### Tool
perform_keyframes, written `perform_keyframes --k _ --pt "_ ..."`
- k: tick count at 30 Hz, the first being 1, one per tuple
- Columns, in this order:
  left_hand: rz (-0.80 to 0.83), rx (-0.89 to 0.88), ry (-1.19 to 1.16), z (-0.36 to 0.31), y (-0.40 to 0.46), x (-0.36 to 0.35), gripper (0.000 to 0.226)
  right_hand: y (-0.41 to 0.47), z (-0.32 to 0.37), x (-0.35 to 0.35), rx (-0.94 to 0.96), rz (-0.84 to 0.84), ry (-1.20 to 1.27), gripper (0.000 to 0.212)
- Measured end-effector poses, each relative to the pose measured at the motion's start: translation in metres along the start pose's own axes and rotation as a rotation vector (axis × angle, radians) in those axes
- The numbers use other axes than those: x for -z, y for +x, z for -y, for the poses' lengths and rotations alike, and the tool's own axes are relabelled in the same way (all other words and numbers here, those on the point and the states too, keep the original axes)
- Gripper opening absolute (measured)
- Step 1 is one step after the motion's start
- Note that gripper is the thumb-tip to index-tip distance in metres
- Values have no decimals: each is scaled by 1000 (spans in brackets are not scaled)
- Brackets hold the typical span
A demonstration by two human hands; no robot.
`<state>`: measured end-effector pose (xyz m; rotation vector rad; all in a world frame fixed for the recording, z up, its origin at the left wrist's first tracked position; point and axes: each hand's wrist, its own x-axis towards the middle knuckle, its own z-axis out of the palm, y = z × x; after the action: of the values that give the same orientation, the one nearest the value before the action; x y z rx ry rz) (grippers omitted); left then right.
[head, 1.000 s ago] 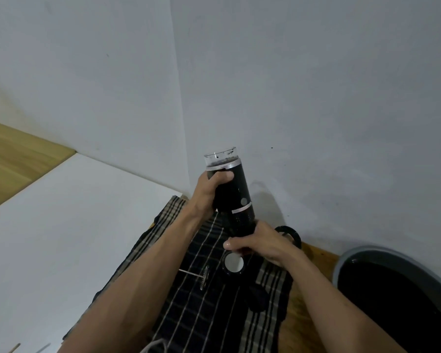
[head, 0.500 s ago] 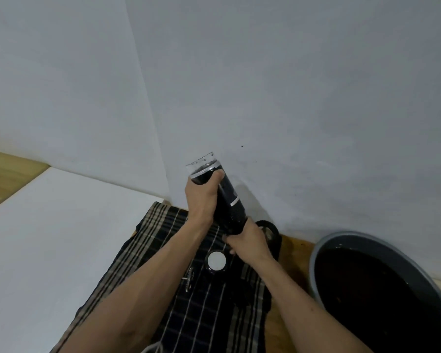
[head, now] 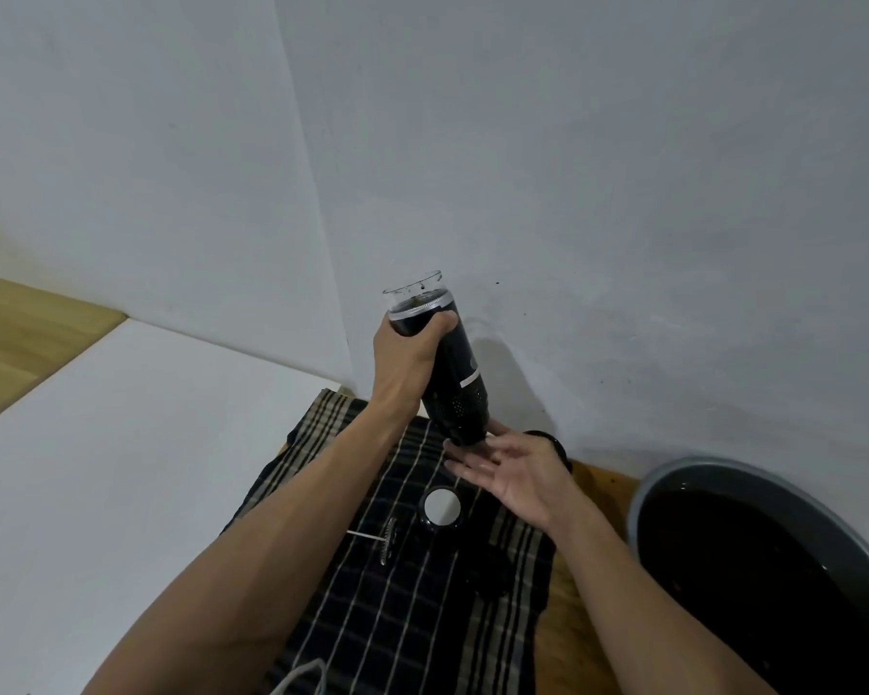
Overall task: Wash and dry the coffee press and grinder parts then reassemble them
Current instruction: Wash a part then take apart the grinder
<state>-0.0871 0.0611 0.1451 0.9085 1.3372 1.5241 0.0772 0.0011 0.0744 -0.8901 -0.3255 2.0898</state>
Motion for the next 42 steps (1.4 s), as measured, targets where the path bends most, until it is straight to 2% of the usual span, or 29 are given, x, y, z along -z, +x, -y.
perform_keyframes --k 3,5,7,12,17,19,23,29,34,42 --pt "-4 6 -17 -2 0 -2 43 1 1 -2 -58 -47 24 38" --pt "-1 12 -13 -1 0 -3 46 3 0 -4 -65 -86 -58 44" --pt "0 14 -9 0 0 -3 50 6 0 -8 -39 -83 -65 40" --pt "-18 -2 -23 -1 1 -2 51 4 0 -6 53 -89 116 37" --pt "-124 5 -60 -9 10 2 48 -1 -2 4 67 -137 172 27" --pt "-139 -8 -19 -6 14 8 53 -4 -1 8 69 -129 190 31" --pt "-79 -12 229 21 22 28 64 -7 3 13 84 -56 110 63" --pt "-44 44 571 80 20 61 66 -12 5 10 91 96 75 73" --pt "-36 90 654 111 16 81 72 -8 3 13 93 171 25 70" --pt "-20 132 677 138 5 95 83 0 1 17 177 122 -363 85"
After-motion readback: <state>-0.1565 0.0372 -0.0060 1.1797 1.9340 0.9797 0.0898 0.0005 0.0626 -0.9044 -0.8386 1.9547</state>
